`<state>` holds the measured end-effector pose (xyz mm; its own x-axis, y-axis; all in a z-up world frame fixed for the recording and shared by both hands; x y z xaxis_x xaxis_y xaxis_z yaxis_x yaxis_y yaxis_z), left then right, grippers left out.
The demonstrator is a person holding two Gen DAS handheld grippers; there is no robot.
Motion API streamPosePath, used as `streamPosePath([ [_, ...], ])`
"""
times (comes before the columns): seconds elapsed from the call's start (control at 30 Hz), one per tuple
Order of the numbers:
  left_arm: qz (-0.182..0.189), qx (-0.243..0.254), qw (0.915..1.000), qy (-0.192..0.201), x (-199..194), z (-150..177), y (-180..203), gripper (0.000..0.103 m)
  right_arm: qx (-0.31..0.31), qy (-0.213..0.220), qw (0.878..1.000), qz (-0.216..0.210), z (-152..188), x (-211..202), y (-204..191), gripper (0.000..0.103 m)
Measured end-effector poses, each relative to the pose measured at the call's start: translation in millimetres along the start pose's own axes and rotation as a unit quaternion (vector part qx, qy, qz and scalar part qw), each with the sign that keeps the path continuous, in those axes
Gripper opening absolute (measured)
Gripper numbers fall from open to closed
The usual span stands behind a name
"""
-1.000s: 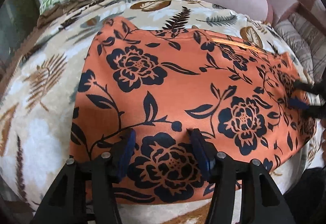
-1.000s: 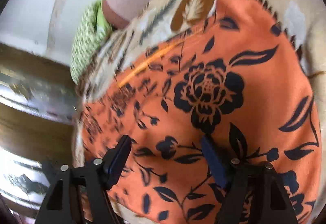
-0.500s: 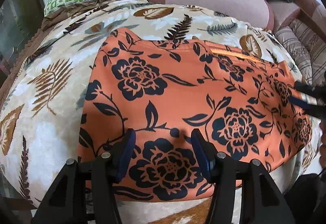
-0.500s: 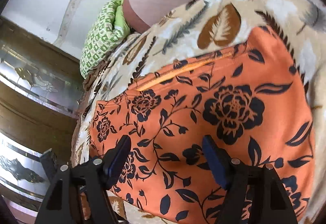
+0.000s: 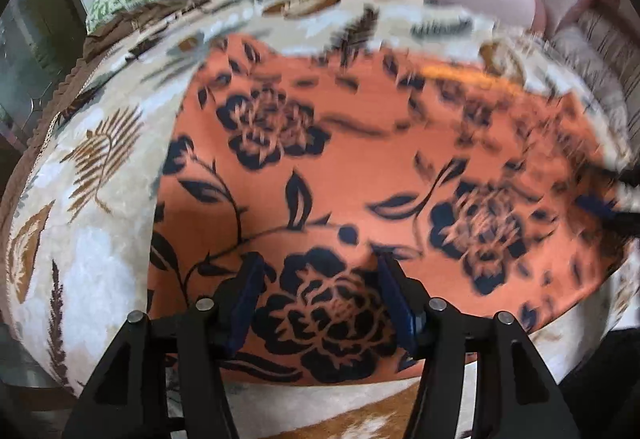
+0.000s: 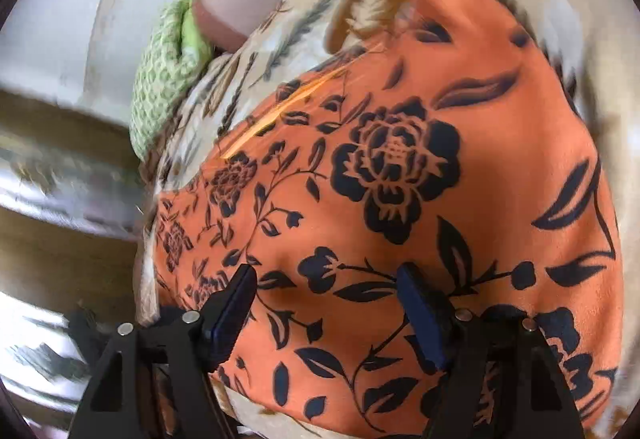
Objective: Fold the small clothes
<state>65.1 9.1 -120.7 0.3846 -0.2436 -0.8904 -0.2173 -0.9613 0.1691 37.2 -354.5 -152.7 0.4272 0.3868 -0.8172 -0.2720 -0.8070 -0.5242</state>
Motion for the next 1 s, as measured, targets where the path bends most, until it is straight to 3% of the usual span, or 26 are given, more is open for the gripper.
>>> streamPosePath([
  [0.13,0.009,-0.007,0.9998,0.019,-12.6,0.5,2.4,0.059,-0.025,0.038,0.999,-0.009,12.3,-40.3,-9.5,0.076],
  [0.23,0.013,-0.002,0.999,0.043,-20.1,2.4,7.6,0.06,0.004,0.049,0.999,-0.013,30.3,-63.8,11.5,0.076],
  [0.33,0.012,-0.001,0.9999,0.011,-3.4,7.3,10.0,0.061,0.064,0.046,0.996,-0.032,48.6,-77.6,40.0,0.076],
  [0.47,-0.011,0.013,0.9998,0.012,-1.3,8.7,17.8,0.063,0.128,0.037,0.991,-0.033,71.3,-81.0,69.7,0.076],
  [0.7,0.033,0.002,0.998,0.054,-23.6,4.1,31.9,0.063,0.215,0.037,0.975,-0.041,74.5,-65.1,104.5,0.076],
  [0.87,0.037,0.018,0.9981,0.045,-13.4,3.3,47.2,0.063,0.235,0.061,0.969,-0.05,63.5,-62.8,112.7,0.076],
  [1.0,0.026,0.019,0.9993,0.019,5.7,5.3,47.5,0.063,0.224,0.057,0.972,-0.03,57.0,-52.2,111.4,0.075],
])
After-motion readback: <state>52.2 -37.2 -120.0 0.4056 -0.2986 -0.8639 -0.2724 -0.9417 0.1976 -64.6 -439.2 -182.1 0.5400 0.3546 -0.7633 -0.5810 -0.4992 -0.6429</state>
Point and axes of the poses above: each gripper's, at about its wrist camera, not at the fingertips, and x roughly the way its jaws point, y to its right, z to its underside, the point moved 1 cm from there along x, roughly the way its jaws point, and after that the axes turned 13 degrees about z, right-handed, at the moved point
